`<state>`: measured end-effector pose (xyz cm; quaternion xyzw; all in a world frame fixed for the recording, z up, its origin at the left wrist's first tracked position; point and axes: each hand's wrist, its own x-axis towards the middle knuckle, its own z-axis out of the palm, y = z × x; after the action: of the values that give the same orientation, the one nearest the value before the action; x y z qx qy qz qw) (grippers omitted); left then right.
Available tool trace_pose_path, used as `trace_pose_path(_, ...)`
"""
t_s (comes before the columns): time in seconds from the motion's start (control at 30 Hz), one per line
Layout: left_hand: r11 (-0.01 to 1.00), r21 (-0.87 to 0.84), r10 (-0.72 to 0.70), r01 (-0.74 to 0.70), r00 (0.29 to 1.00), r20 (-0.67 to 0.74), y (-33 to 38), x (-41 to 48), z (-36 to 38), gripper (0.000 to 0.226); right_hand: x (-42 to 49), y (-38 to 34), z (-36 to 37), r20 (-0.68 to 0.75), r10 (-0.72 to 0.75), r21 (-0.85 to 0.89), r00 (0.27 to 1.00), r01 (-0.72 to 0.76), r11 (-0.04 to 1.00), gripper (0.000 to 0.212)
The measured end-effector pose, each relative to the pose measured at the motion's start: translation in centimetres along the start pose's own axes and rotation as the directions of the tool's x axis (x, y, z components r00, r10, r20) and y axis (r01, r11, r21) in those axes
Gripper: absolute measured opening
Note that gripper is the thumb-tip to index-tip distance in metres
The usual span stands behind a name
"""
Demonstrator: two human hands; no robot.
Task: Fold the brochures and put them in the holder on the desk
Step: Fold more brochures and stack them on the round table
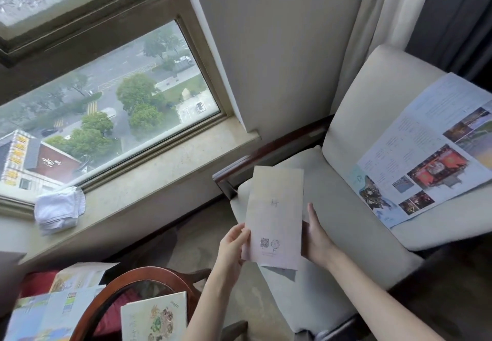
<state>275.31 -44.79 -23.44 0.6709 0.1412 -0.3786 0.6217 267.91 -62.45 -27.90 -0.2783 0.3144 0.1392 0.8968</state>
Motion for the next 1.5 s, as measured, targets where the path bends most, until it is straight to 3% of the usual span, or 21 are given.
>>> trace_pose_path(0.1,0.978,0.197,0.083,-0.062,0.992,-0.098,-0.7,-0.2,0.6,0.015,-0.4,0.1,-0.6,0.076,-0.034,-0.044,0.996,0.037,0.998,0.087)
trace_pose_path(0.23,0.883,0.445,0.21,-0.146,0.973,-0.097,-1.3,-0.1,1.3,0.015,-0.4,0.7,-1.6,0.013,-0.133,-0.133,0.991,0.133,0.982,0.043)
trace_pose_path(0.3,0.857,0.499,0.2,-0.13,0.976,-0.089,-1.5,0.1,1.2,0.034,-0.5,0.8,-1.7,-0.025,-0.16,-0.212,0.987,0.151,0.966,0.036)
trace_pose_path(0.4,0.934,0.355,0.059,-0.048,0.998,-0.02,-1.5,0.1,0.8,0.072,-1.2,0.5,-1.4,0.047,-0.135,-0.266,0.99,0.143,0.953,0.035)
trace_pose_path(0.47,0.963,0.266,0.028,-0.045,0.997,0.067,-1.4,0.1,0.6,0.08,-1.8,0.1,-1.2,0.138,-0.1,-0.318,0.985,0.14,0.938,0.035)
trace_pose_path(0.67,0.992,0.096,0.068,-0.085,0.983,0.168,-1.4,-0.5,0.2,0.05,-2.1,0.7,-1.0,0.144,-0.051,-0.524,0.988,0.12,0.843,0.03)
trace_pose_path(0.73,0.993,0.045,0.107,-0.113,0.988,0.115,-1.8,-0.6,0.1,0.031,-1.9,1.2,-1.0,0.065,-0.124,-0.627,0.99,0.137,0.767,0.029)
trace_pose_path(0.8,0.986,0.014,0.167,-0.168,0.985,0.028,-2.2,-0.7,-0.2,0.022,-1.5,1.7,-1.3,-0.039,-0.297,-0.758,0.954,0.166,0.631,0.026)
trace_pose_path(0.87,0.974,0.047,0.224,-0.222,0.974,-0.041,-2.4,-1.0,-0.4,0.019,-1.4,2.1,-1.9,-0.124,-0.475,-0.855,0.871,0.149,0.496,0.035)
trace_pose_path(0.93,0.953,0.138,0.281,-0.27,0.958,-0.064,-2.4,-1.3,-0.5,0.006,-1.5,2.3,-2.7,-0.139,-0.549,-0.893,0.824,0.136,0.43,0.061)
trace_pose_path(1.03,0.888,0.305,0.388,-0.344,0.916,-0.098,-2.0,-1.6,-0.6,0.015,-1.9,2.2,-2.9,-0.038,-0.508,-0.896,0.861,0.196,0.399,0.089)
trace_pose_path(1.2,0.685,0.619,0.595,-0.383,0.785,-0.172,-2.0,-1.5,-0.3,0.028,-2.5,3.2,-1.6,0.054,-0.481,-0.847,0.875,0.295,0.442,0.098)
trace_pose_path(1.27,0.617,0.664,0.661,-0.422,0.736,-0.147,-2.2,-1.6,0.0,0.037,-2.6,3.6,-1.0,0.045,-0.538,-0.807,0.841,0.348,0.477,0.091)
trace_pose_path(1.33,0.559,0.697,0.713,-0.449,0.689,-0.128,-2.6,-1.7,0.2,0.037,-2.8,4.0,-0.5,0.019,-0.59,-0.783,0.807,0.379,0.493,0.072)
trace_pose_path(1.43,0.518,0.71,0.757,-0.477,0.642,-0.122,-3.0,-1.8,0.2,0.032,-3.1,4.6,-0.2,0.012,-0.669,-0.797,0.743,0.411,0.442,0.035)
trace_pose_path(1.5,0.503,0.709,0.777,-0.494,0.618,-0.121,-3.0,-2.0,0.2,0.028,-3.1,4.9,-0.1,0.022,-0.69,-0.799,0.724,0.428,0.423,0.025)
